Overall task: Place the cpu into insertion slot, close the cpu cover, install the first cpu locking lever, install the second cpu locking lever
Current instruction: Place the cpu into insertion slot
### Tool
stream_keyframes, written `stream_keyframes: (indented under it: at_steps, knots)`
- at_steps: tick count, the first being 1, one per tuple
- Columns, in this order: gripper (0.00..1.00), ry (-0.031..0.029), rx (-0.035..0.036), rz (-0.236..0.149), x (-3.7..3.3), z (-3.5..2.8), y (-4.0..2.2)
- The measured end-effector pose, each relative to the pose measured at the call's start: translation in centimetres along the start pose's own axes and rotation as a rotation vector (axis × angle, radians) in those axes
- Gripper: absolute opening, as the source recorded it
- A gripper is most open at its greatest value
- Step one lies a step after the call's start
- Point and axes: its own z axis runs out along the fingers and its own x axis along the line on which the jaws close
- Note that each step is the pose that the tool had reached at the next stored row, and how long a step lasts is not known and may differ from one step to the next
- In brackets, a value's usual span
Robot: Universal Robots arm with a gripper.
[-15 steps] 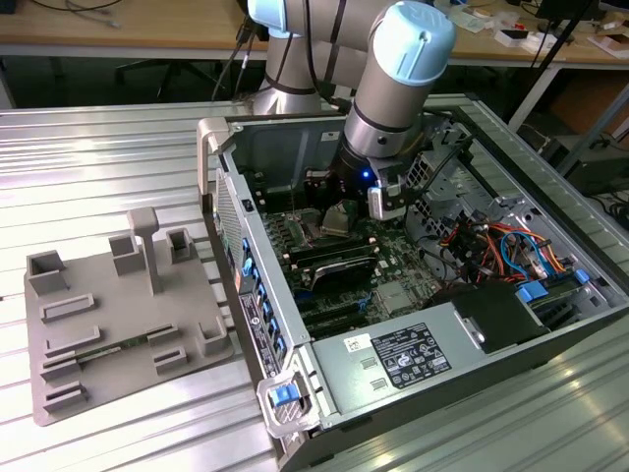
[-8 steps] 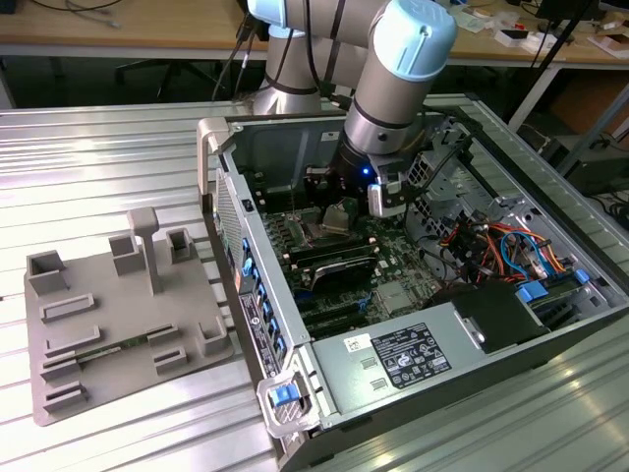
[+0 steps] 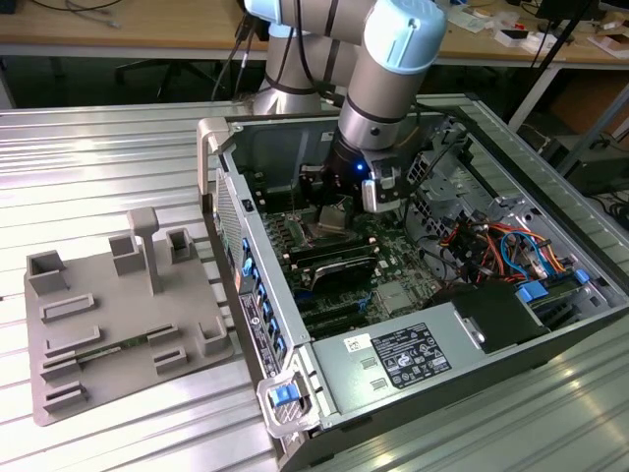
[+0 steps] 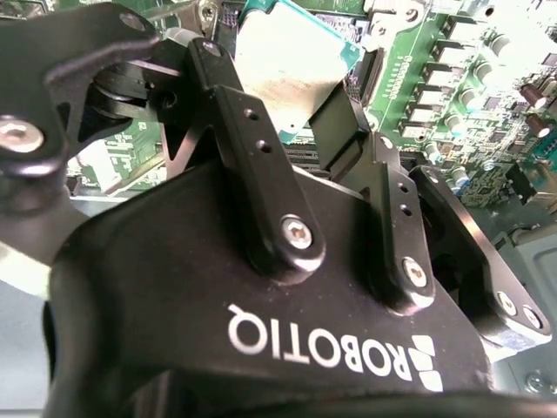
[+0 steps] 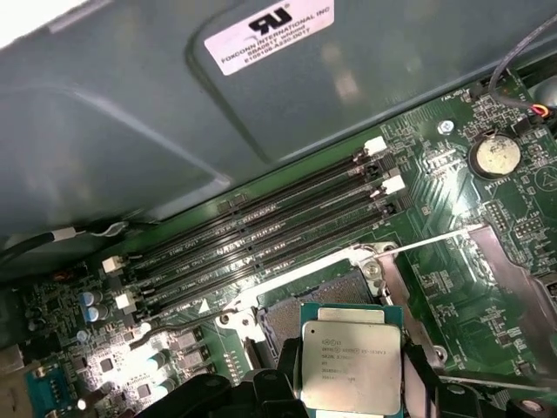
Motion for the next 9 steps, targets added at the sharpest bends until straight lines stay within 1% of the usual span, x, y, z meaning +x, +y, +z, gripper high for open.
stream_keyframes:
  at_steps: [2,6,9]
  knots:
    - [0.55,-0.0025,0.0058,0.0,0.16,0.01,0.27]
    - [0.55,-0.0029,0.0064,0.001,0.25,0.02,0.3]
    - [0.55,-0.0037,0.0064,0.018,0.26,0.03,0.3]
